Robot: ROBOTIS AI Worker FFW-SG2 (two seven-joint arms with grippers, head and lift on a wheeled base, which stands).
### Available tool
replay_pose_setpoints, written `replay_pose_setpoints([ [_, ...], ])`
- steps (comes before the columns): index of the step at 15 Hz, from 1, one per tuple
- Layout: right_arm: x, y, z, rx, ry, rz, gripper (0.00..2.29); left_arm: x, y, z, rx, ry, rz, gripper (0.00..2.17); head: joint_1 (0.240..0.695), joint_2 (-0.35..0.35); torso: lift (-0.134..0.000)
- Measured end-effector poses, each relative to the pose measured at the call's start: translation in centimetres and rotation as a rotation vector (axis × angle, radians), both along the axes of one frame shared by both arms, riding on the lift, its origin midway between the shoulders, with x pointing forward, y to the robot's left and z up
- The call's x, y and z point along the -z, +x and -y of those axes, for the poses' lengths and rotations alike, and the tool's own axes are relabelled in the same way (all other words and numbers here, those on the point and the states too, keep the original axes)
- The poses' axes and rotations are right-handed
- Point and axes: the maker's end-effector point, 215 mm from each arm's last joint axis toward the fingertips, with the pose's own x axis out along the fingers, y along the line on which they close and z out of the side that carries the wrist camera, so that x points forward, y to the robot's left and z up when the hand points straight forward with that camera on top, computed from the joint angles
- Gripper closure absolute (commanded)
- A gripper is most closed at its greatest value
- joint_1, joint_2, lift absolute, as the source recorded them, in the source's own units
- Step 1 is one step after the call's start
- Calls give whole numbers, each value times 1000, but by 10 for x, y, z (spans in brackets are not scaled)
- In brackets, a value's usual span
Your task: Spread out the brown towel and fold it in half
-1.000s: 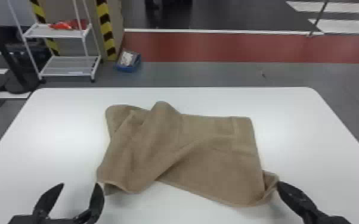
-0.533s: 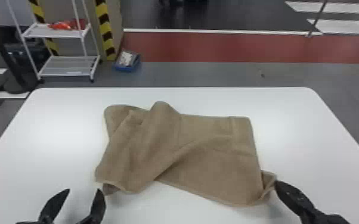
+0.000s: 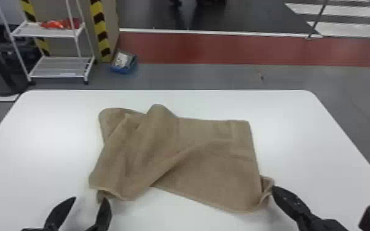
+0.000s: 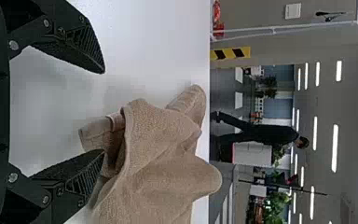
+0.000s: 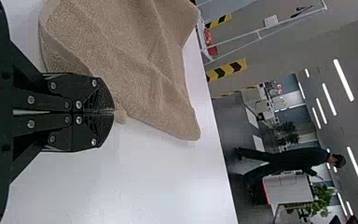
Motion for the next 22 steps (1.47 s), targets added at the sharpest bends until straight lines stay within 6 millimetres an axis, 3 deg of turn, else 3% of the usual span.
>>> replay_pose_setpoints([
  [2,2,0,0,-1,4,-2,1295,4,2,5,10,0,-4,333,695,-89,-128],
  [4,3,0,0,-1,5,-3,1295,7,4,9,17,2,-8,481,695,-96,-128],
  [8,4,1,2,1,5,-4,1295,13,4,15,42,4,-27,485,695,-108,-128],
  [12,7,3,2,-1,13,-6,1295,22,3,17,53,25,-56,1075,695,-112,-128],
  [13,8,3,2,-1,14,-6,1295,22,3,17,52,26,-58,1382,695,-112,-128],
  [15,8,3,2,0,15,-5,1295,21,4,15,42,28,-55,1474,695,-109,-128],
  [19,3,4,4,1,13,4,1295,1,7,10,30,25,-18,1534,695,-106,-128],
  [22,-14,10,21,18,-2,25,1295,-30,14,-13,-2,41,34,1534,695,-94,-128],
])
